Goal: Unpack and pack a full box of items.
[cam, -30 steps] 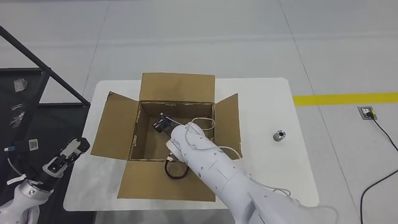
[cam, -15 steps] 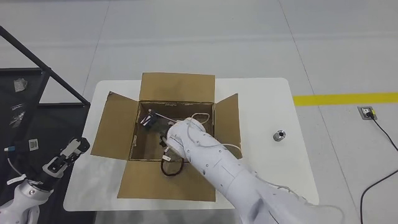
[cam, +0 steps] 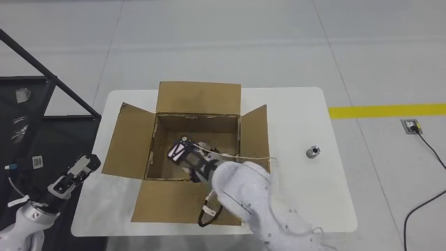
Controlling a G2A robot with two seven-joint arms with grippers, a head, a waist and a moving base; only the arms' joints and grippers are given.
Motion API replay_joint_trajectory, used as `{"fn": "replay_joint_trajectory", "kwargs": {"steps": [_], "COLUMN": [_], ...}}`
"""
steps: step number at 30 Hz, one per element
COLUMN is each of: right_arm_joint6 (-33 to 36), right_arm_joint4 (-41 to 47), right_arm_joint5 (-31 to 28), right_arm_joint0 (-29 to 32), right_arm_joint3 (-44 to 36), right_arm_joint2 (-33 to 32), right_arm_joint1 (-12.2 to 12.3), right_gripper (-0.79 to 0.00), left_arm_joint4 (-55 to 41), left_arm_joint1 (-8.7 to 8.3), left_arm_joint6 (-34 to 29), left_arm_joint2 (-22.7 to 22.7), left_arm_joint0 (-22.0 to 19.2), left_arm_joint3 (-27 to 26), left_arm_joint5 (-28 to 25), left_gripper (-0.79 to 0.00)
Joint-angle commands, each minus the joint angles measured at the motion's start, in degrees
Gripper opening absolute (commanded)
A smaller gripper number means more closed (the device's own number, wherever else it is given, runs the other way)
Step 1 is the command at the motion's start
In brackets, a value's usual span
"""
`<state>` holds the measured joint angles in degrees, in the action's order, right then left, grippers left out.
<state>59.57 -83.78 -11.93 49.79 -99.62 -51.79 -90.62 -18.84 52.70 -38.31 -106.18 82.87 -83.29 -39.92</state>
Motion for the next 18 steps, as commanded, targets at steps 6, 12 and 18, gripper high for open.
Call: {"fn": "replay_joint_trajectory", "kwargs": {"steps": [6,12,18], "right_arm_joint6": [-1.93,4.43,15.68], "right_arm_joint4": [-7.38,-11.37,-4.57], "right_arm_joint5": [4.5,14.99,16.12], "right_arm_joint0": [13.71,13.63,2.65], "right_arm_joint3": [-23.9,-23.3,-2.04], "right_arm_joint2": [-14.64,-26.64,-36.72], "right_arm_joint1": [2.58,2.95,3.31], "right_gripper": [0.0,0.0,0.0], "left_arm_joint4": [0.0,0.0,0.0], "left_arm_joint1": [0.0,0.0,0.0], "left_arm_joint6": [0.0,0.0,0.0], "left_arm_joint2": [0.0,0.0,0.0], "left_arm_joint0": [0.0,0.0,0.0], "left_arm_joint3": [0.0,0.0,0.0], "left_arm_joint5": [0.0,0.0,0.0], "left_gripper": [0.0,0.0,0.0]}}
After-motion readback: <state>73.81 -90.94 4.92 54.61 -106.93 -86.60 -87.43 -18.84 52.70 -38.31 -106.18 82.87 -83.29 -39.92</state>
